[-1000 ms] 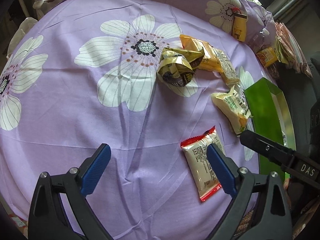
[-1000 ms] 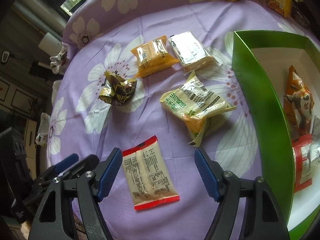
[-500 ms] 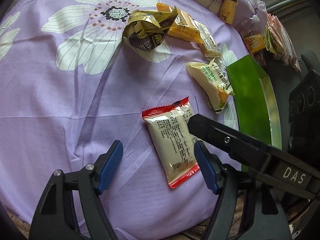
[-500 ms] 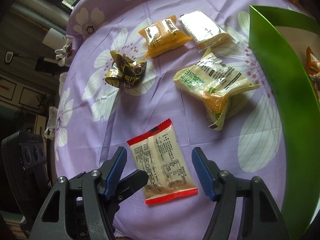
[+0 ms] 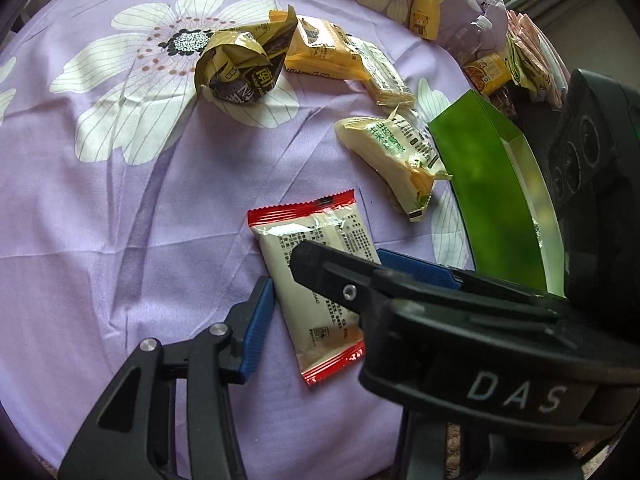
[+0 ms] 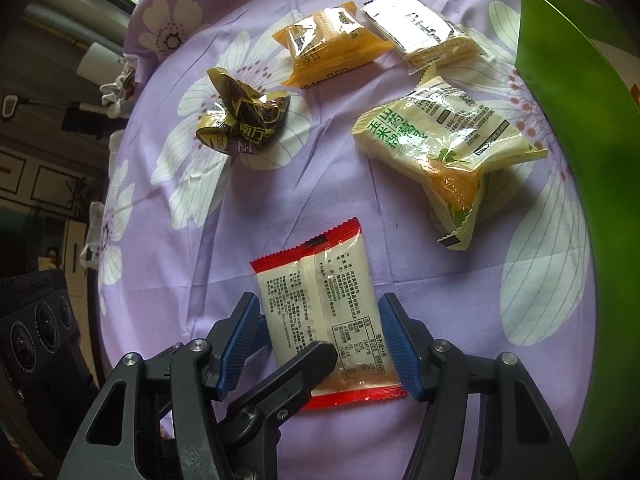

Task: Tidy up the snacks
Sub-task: 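Lift and carry the cream packet with the right tool over the box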

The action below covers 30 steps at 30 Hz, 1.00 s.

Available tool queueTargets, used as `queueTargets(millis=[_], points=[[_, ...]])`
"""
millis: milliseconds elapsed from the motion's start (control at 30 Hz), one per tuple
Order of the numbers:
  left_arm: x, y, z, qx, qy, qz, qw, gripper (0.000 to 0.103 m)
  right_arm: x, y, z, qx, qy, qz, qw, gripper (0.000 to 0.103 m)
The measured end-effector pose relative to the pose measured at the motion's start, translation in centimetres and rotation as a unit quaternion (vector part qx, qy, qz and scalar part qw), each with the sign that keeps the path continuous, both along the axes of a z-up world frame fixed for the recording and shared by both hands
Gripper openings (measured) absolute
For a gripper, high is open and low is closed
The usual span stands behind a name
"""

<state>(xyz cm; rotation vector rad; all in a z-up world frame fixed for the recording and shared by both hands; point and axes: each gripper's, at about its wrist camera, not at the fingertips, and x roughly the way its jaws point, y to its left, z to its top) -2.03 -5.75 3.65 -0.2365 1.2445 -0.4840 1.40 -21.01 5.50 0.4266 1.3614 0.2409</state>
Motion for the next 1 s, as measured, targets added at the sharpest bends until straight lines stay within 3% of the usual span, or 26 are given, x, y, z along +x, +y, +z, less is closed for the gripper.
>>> queueTargets(millis=[200, 467, 800, 1000], points=[[-0.2, -0.6, 1.4, 0.000, -0.029, 0.002, 0.9996, 0.040, -0.2, -0.4, 0.9, -0.004, -0.010, -0.006, 1.000, 0.065], [-0.3, -2.4, 6.5, 0.004, -0.116, -0.010, 0.9932, 0.040, -0.8, -2.1, 5.9, 0.002, -0.083, -0.024, 0.996, 0.065], [0.5, -6.3, 13.3, -0.024, -0.214, -0.025, 0.9761, 0.040, -0.6, -5.9, 14.4, -0.013, -0.190, -0.051, 0.980, 0.065], [-0.1, -9.1, 14.2, -0.019, -0.245, -0.047, 0.9682, 0.040, -1.2, -9.3, 15.6, -0.011, -0.223, -0.074, 0.972, 0.065]])
